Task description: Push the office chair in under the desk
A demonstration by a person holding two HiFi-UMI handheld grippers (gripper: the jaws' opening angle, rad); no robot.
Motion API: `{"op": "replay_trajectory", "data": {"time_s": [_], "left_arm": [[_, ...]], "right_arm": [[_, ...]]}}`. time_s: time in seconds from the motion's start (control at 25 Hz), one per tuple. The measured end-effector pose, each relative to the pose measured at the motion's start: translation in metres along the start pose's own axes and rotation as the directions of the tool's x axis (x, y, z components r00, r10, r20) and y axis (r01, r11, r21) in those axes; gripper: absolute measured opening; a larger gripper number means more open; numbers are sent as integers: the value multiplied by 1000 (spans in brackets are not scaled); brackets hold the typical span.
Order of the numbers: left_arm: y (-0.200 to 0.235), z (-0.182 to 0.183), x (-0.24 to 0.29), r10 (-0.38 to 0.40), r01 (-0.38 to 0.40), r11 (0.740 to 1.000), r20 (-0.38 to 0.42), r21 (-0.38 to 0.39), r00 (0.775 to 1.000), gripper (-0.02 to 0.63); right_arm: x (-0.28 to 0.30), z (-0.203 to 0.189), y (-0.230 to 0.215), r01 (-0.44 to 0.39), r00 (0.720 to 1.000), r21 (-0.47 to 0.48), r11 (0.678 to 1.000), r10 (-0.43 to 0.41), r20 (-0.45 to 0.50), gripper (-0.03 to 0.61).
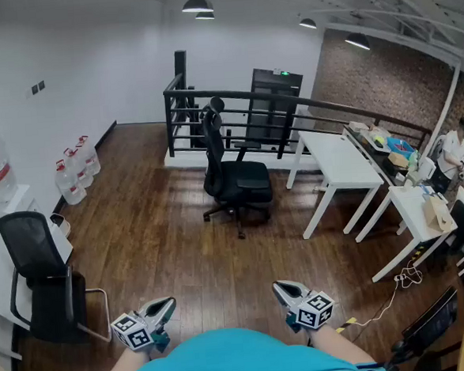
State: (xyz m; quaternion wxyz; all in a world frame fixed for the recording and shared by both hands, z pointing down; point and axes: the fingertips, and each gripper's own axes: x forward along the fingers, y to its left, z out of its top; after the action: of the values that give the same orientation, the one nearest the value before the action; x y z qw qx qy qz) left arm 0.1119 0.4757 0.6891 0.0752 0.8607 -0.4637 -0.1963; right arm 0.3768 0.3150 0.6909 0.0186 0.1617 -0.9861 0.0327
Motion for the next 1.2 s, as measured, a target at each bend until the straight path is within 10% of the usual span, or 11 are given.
{"op": "replay_trajectory", "data": {"time_s": [0.68, 1.2], "left_arm": [[74, 47, -85, 63, -63, 998, 24, -12, 998, 26], [197, 44, 59, 183, -183, 983, 27, 16, 983, 26]], "right_arm": [[128, 2, 51, -70, 997, 14, 997, 70, -29, 0], [236, -2, -144, -179, 984, 27, 984, 179, -11, 0]]}}
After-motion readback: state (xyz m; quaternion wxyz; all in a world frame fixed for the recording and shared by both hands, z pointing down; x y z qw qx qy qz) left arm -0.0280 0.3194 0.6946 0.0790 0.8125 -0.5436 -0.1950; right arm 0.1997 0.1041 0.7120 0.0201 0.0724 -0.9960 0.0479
